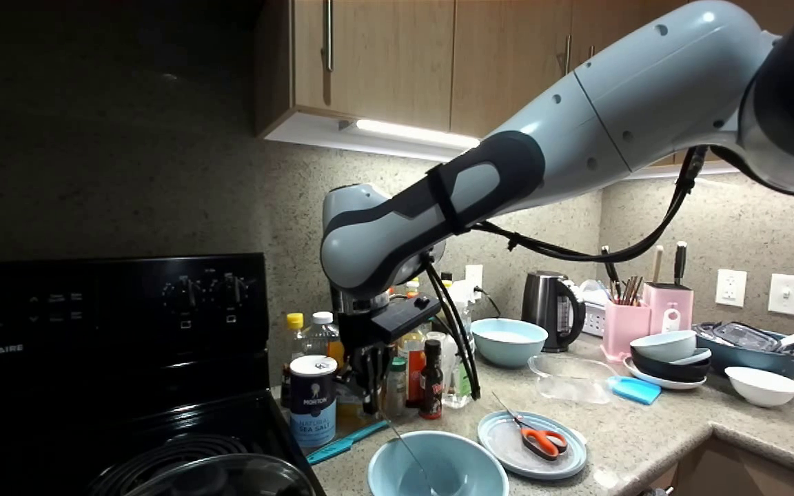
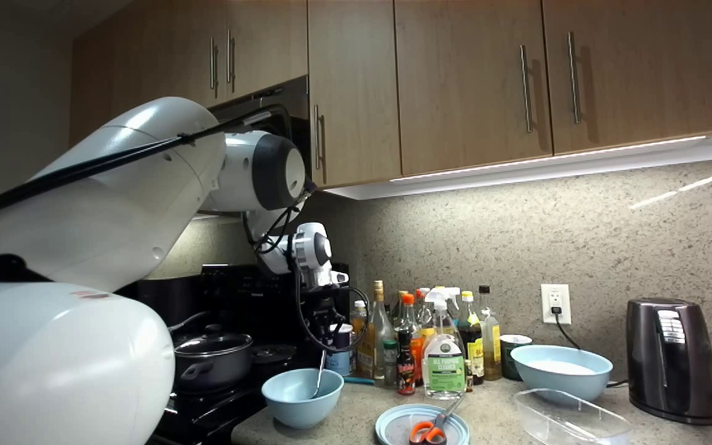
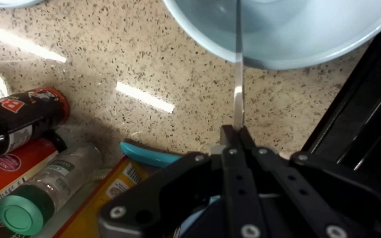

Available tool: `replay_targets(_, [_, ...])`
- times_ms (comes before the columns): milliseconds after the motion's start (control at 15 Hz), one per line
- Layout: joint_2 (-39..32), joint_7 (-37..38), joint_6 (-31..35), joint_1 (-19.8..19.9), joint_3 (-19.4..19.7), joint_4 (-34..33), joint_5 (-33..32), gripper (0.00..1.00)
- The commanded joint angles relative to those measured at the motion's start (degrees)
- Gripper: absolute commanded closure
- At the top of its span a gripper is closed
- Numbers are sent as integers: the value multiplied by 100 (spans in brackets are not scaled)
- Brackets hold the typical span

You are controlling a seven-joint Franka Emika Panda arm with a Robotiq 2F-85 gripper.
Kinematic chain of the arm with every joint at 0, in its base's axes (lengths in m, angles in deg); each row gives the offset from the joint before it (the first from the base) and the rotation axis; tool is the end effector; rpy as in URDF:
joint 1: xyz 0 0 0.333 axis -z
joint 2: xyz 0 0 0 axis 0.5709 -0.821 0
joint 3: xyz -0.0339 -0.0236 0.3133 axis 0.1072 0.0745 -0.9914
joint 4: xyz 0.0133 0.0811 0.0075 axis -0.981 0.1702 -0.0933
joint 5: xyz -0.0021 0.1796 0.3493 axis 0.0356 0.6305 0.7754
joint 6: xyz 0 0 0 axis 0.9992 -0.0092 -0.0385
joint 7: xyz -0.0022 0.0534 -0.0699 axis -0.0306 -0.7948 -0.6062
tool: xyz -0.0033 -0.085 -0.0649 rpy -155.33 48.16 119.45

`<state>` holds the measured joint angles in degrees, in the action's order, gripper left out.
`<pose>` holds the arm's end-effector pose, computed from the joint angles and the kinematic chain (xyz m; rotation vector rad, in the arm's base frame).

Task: Pick up the spoon and put it in the bowl

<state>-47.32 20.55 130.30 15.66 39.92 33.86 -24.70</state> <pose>0.6743 0.2816 0.3105 2.9278 0.6901 0.0278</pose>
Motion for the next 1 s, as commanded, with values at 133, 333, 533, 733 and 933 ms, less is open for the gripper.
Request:
replay_targets(133, [336, 457, 831, -145, 266, 295, -448, 95])
replay_targets(333, [466, 776, 975, -238, 413, 351, -639, 97])
replay_targets(533, [167, 511, 831, -138, 291, -38, -466, 95])
replay_targets(733, [180, 524, 778, -135, 288, 10, -442, 52])
replay_targets(933, [429, 822, 569, -154, 319, 337, -361, 34])
